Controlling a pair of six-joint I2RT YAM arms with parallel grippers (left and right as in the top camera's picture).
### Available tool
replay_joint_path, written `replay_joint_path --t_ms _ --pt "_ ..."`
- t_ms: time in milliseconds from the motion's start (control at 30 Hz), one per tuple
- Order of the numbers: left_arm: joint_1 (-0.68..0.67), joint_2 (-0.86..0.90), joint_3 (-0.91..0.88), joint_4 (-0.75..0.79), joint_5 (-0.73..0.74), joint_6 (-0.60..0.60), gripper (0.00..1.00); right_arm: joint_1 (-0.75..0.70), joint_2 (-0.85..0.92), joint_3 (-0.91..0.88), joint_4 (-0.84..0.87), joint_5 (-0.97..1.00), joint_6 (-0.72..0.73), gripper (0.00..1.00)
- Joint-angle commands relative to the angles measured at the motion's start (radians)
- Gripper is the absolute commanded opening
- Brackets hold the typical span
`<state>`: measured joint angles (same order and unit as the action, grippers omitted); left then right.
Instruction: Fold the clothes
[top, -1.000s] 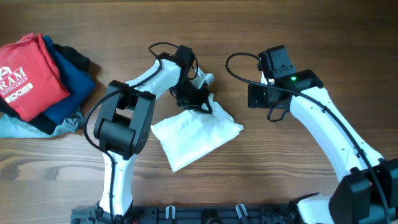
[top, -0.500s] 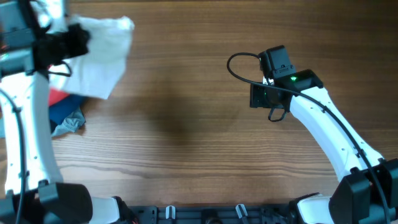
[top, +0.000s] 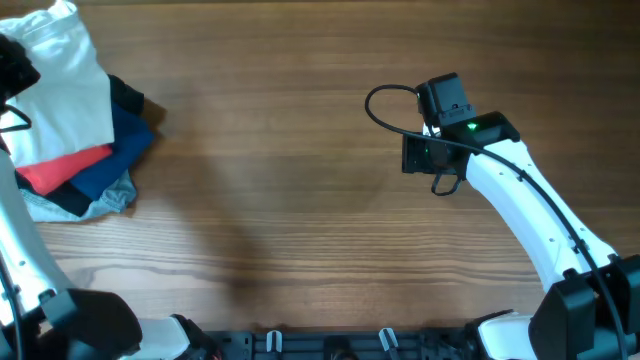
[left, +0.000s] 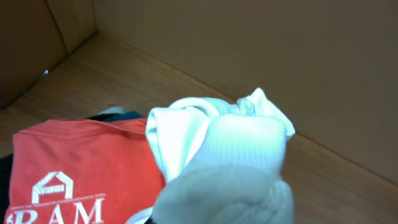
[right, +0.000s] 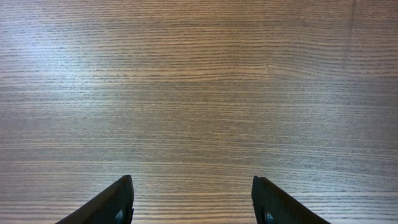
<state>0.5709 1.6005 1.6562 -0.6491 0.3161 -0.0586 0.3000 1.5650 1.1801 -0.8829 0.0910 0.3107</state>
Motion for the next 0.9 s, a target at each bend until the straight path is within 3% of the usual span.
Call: replay_joint_path --t_ms 0,100,167,200,233,400,500,600,633,733,867 --pt "0.029 0.068 0.008 0.048 -0.024 -0.010 0.05 -0.002 -0.004 0.011 -0.002 0.021 0.015 0.61" --pt "0.051 0.125 0.008 0.135 -0.114 -0.010 0.06 -0.002 -0.004 0.011 -0.001 0.021 0.034 0.61" --pt "0.076 0.165 0.008 0.237 -0.222 -0.032 0.38 -0.002 -0.004 0.011 -0.001 0.021 0.037 0.61" --pt "0.091 0.179 0.008 0.259 -0.258 -0.083 0.82 -0.002 -0.004 0.011 -0.001 0.021 0.038 0.61" --pt "0.111 0.190 0.008 0.269 -0.260 -0.134 1.00 -0.002 -0.004 0.011 -0.001 0.021 0.039 0.61" --pt "0.115 0.157 0.008 0.186 -0.223 -0.166 1.00 -0.002 -0.004 0.011 0.006 0.021 0.092 0.63" --pt "0.004 0.088 0.008 0.139 -0.193 -0.153 1.00 -0.020 -0.016 0.011 0.079 0.019 0.232 0.67" --pt "-0.205 0.043 0.008 0.037 -0.194 -0.027 1.00 -0.082 -0.094 0.012 0.213 -0.009 0.233 0.88" --pt "-0.266 0.043 0.008 -0.021 -0.194 -0.007 1.00 -0.103 -0.121 0.012 0.245 -0.013 0.204 1.00" --pt "-0.415 0.042 0.008 -0.310 -0.195 -0.005 1.00 -0.171 -0.246 0.013 0.223 -0.047 0.078 1.00" --pt "-0.448 -0.018 0.006 -0.630 -0.201 -0.006 1.00 -0.206 -0.476 0.007 0.091 -0.046 0.000 0.99"
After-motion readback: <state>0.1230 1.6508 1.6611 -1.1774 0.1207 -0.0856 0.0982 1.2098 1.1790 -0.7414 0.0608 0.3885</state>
